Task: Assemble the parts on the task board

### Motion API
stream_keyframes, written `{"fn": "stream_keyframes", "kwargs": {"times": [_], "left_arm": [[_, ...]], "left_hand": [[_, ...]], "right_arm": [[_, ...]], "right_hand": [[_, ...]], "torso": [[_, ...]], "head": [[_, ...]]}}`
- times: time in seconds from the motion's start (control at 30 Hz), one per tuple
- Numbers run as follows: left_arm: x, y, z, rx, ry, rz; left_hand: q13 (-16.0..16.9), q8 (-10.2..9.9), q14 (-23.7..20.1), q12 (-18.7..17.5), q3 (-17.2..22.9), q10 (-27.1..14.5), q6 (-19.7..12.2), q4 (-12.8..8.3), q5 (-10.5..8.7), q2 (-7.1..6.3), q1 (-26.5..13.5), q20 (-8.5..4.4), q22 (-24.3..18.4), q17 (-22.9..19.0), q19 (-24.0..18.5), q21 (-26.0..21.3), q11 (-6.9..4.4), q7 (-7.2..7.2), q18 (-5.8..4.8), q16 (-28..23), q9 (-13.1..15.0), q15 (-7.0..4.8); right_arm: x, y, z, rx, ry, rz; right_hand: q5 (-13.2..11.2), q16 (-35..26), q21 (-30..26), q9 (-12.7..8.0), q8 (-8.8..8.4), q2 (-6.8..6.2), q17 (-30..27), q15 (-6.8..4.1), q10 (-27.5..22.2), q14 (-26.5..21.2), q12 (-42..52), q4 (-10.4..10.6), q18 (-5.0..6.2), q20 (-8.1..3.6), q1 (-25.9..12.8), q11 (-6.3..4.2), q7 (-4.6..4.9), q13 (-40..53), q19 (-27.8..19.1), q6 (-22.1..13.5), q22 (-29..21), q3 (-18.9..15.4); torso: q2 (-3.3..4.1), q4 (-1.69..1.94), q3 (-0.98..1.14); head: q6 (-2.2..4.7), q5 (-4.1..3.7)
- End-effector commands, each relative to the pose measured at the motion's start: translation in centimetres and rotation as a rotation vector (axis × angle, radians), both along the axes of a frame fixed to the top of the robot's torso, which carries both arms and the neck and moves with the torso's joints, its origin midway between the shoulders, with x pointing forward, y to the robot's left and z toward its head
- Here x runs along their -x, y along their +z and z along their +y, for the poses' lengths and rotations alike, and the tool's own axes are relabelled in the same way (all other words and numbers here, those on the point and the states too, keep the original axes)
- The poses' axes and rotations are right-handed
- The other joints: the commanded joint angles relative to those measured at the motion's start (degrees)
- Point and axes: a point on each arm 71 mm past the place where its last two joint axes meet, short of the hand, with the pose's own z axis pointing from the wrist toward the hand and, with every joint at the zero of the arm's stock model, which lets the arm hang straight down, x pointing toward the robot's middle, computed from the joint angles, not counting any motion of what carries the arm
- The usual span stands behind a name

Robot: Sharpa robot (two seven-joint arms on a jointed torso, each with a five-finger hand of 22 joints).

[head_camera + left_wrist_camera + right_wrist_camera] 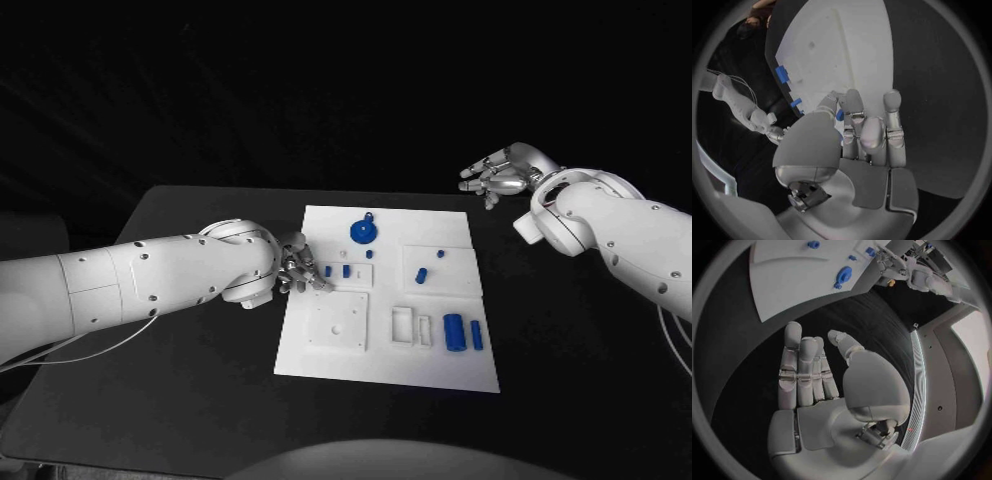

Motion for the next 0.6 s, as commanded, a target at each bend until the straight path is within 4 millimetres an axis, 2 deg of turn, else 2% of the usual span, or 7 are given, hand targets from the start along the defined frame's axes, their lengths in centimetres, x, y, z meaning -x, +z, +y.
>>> {"fn": "stream_keyframes", "kwargs": {"times": [0.03,0.13,0.2,0.23,0.4,0.47,0.6], "left_arm": [[0.7,-0.6,0.1,0.013,-0.036,0.062],[0.6,-0.1,0.4,0.038,-0.031,0.063],[0.5,0.4,0.7,0.063,-0.026,0.063],[0.3,1.0,0.9,0.086,-0.021,0.065],[-0.3,3.1,1.5,0.176,-0.014,0.081],[-0.7,4.1,1.4,0.206,-0.024,0.088],[-1.5,6.2,1.3,0.23,-0.043,0.058]], "left_hand": [[-0.32,-0.32,-0.73,-0.93,-0.15,2.82,-1.63,0.77,1.29,0.14,-0.84,-0.92,0.77,-1.27,-0.19,-0.66,0.52,0.31,-1.55,-0.93,-0.77,-0.19],[-0.56,-0.47,-1.24,-2.11,0.02,2.75,-4.43,2.18,1.56,0.27,-2.0,-2.07,0.65,-2.58,-0.26,-1.18,0.63,1.01,-2.73,-1.72,-3.29,-0.33],[-0.72,-0.39,-1.68,-3.06,0.19,2.69,-7.25,3.71,-0.11,-0.09,-2.64,-2.64,0.52,-4.28,-0.28,-1.71,1.1,2.1,-3.43,-2.75,-9.64,-0.26],[-0.7,-0.53,-1.79,-3.55,0.22,2.67,-9.58,4.62,-0.54,-0.36,-2.77,-2.71,0.41,-4.99,-0.23,-2.2,1.59,3.18,-3.7,-3.14,-16.31,-0.09],[-1.08,-0.3,-3.84,-6.65,-0.42,2.32,-12.33,5.06,-1.57,0.08,-3.16,-2.37,0.22,-9.62,-1.01,-4.32,2.26,4.81,-3.93,-5.87,-31.01,0.52],[-1.44,-0.3,-6.68,-8.67,-0.76,0.49,-14.17,3.64,-0.47,1.45,-2.62,-2.05,-0.16,-14.22,-2.45,-6.07,2.67,5.49,-4.27,-8.89,-33.64,1.02],[-2.59,-0.3,-9.06,-12.17,-2.45,-2.8,-15.92,1.33,-0.24,3.12,-2.39,-1.52,-3.01,-17.31,-3.56,-10.36,3.36,6.31,-4.74,-12.02,-35.56,1.59]], "right_arm": [[0.1,-0.1,0.1,0.0,0.015,0.004],[0.1,-0.2,0.0,0.0,0.013,0.004],[0.1,-0.2,0.0,0.001,0.012,0.005],[0.1,-0.2,0.0,0.001,0.012,0.005],[0.1,-0.3,0.0,0.0,0.012,0.006],[0.1,-0.3,0.0,0.0,0.012,0.007],[0.1,-0.4,0.0,-0.002,0.012,0.011]], "right_hand": [[0.29,-0.32,-0.27,-0.05,-0.18,0.09,-0.11,-0.12,-0.12,-0.35,0.01,0.11,-0.27,-0.29,-0.4,0.0,0.22,-0.07,1.69,-0.31,-0.11,-0.1],[0.29,-0.32,-0.27,-0.05,-0.18,0.09,-0.11,-0.12,-0.12,-0.35,0.01,0.11,-0.27,-0.29,-0.4,0.0,0.22,-0.07,1.69,-0.31,-0.11,-0.1],[0.29,-0.32,-0.27,-0.05,-0.18,0.09,-0.11,-0.12,-0.12,-0.35,0.01,0.11,-0.27,-0.29,-0.4,0.0,0.22,-0.07,1.69,-0.31,-0.11,-0.1],[0.29,-0.32,-0.27,-0.05,-0.18,0.09,-0.11,-0.12,-0.12,-0.35,0.01,0.11,-0.27,-0.29,-0.4,0.0,0.22,-0.07,1.69,-0.31,-0.11,-0.1],[0.29,-0.32,-0.27,-0.05,-0.18,0.09,-0.11,-0.12,-0.12,-0.35,0.01,0.11,-0.27,-0.29,-0.4,0.0,0.22,-0.07,1.69,-0.31,-0.11,-0.1],[0.27,-0.32,-0.27,-0.05,-0.18,0.04,-0.12,-0.11,-0.13,-0.35,0.01,0.16,-0.27,-0.29,-0.5,0.02,0.24,-0.07,1.68,-0.34,-0.13,-0.09],[0.28,-0.35,-0.31,-0.05,-0.19,0.08,-0.13,-0.1,-0.15,-0.38,0.01,0.3,-0.28,-0.27,-0.63,0.03,0.23,-0.07,1.64,-0.37,-0.17,-0.19]], "torso": [[0.02,-0.04,-0.03],[0.01,-0.06,-0.05],[-0.01,-0.05,-0.02],[0.0,-0.05,0.01],[0.0,-0.03,0.05],[0.01,0.0,0.02],[-0.03,0.02,-0.12]], "head": [[0.22,-0.13],[0.33,-0.24],[0.43,-0.25],[0.48,-0.22],[0.88,-0.25],[1.2,-0.29],[1.42,-0.43]]}}
